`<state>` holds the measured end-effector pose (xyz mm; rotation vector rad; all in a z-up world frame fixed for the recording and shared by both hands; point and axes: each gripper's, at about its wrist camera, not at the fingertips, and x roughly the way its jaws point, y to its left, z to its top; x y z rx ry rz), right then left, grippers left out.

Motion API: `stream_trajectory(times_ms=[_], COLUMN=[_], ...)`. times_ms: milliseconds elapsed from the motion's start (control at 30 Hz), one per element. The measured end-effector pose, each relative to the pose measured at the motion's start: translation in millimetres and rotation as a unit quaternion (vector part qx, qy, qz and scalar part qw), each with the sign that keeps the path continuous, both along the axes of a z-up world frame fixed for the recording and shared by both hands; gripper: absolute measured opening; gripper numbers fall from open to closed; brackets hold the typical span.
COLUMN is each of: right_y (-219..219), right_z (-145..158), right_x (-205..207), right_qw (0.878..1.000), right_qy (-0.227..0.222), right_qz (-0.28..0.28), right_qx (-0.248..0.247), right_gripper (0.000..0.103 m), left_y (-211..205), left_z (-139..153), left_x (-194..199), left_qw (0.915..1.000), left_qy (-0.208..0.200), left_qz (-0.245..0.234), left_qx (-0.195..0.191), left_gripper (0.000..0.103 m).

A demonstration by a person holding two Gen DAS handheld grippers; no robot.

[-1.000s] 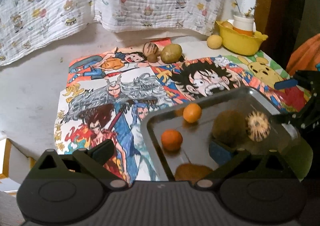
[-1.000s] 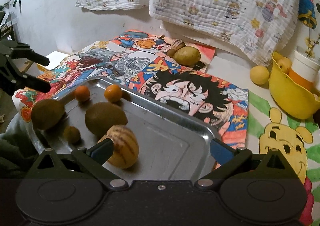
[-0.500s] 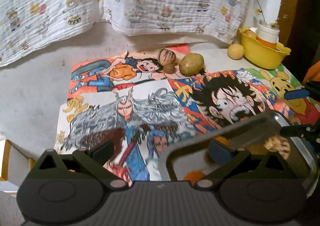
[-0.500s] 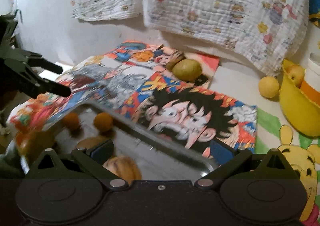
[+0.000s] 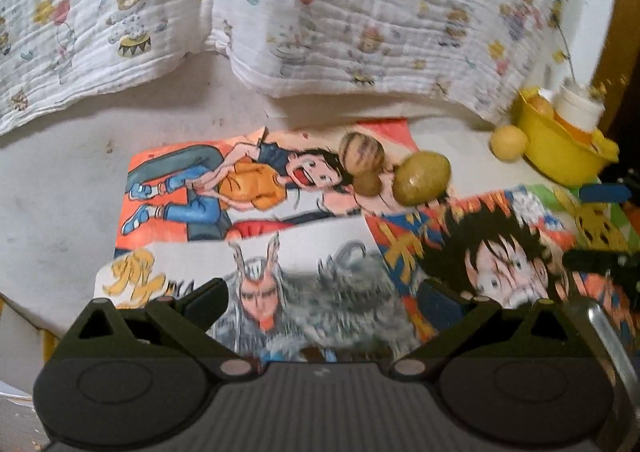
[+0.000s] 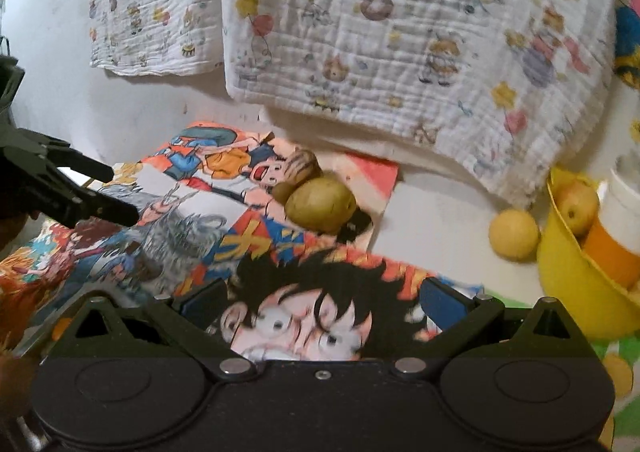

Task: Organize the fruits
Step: 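Move both open tools back toward the yellow pear and second striped pepino, then grasp the second striped pepino with the left tool while the right tool grasps the yellow pear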

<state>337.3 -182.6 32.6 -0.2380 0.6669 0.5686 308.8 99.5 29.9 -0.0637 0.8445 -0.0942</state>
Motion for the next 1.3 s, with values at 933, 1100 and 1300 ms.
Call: stream_trajectory(times_ms=[933,1100,1300], right_y=[86,94,102], right_z=[-51,-58,-67], right_x=[102,108,112], right_qw=[0.997,0.996,0.995], right_qy=[-0.023,-0.025,-0.026], right_qz=[0.043,0.056,0.059], right_qx=[-0.058,-0.067,-0.078], right_gripper=[0.100,0.097,0.091], left_y=[13,20,24], left_z=[-35,-41,-40], left_x=[100,107,123], left_qw=[0.9968,0.9964,0.9941], left_qy=[-0.005,-0.005,-0.026], left_qz=[0.023,0.025,0.013], left_qx=[-0.076,-0.082,-0.104], left_gripper=[0.102,0.102,0.102])
